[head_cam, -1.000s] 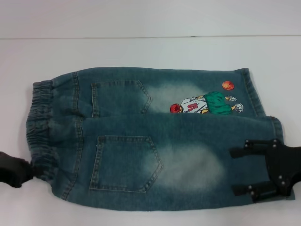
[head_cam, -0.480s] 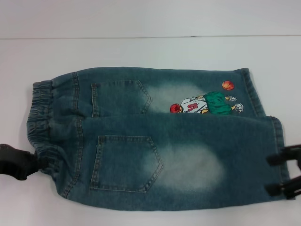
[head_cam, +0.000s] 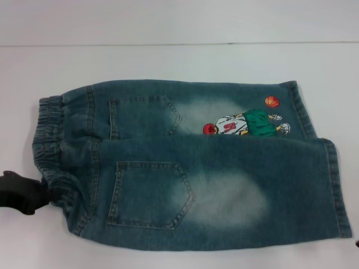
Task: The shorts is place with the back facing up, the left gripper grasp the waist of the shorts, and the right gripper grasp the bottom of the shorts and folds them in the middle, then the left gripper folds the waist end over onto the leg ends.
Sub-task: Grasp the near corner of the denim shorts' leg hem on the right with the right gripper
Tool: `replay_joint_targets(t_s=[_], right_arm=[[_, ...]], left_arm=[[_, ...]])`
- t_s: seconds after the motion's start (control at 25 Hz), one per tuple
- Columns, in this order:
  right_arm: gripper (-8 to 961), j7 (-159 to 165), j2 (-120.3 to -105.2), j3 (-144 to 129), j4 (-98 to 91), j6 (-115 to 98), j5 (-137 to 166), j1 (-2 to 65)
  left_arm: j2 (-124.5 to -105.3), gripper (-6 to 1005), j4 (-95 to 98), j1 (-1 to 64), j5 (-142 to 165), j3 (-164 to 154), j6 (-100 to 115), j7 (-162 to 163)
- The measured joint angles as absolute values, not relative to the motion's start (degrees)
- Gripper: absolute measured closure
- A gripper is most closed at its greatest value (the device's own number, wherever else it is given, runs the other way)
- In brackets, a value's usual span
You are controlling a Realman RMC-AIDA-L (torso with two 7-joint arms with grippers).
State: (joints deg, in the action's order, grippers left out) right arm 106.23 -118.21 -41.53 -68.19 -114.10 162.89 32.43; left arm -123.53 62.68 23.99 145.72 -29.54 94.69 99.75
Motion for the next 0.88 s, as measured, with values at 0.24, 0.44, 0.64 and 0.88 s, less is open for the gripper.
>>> replay_joint_targets(t_s=[0.24, 0.44, 0.64, 0.88], right_arm=[[10, 109.5, -118.97, -45.6, -66.1, -114.0, 167.6, 33.7], [10, 109.7, -119.47, -46.3, -64.2, -113.7, 167.2, 34.3], [11, 110.2, -119.54, -46.3, -63.0, -113.3, 166.4, 34.7], [11, 112.1, -119.53, -47.1, -62.6, -112.1, 167.1, 34.9]], left_arm=[[-123.33, 962, 62.1, 24.1, 145.7, -29.5, 94.2, 99.7], [-123.31, 962, 61.5, 24.1, 145.5, -29.5, 94.0, 99.6], [-123.31, 962, 61.4, 24.1, 145.5, -29.5, 93.6, 99.6], [-123.37, 962, 61.4, 24.1, 145.5, -29.5, 93.3, 99.6]])
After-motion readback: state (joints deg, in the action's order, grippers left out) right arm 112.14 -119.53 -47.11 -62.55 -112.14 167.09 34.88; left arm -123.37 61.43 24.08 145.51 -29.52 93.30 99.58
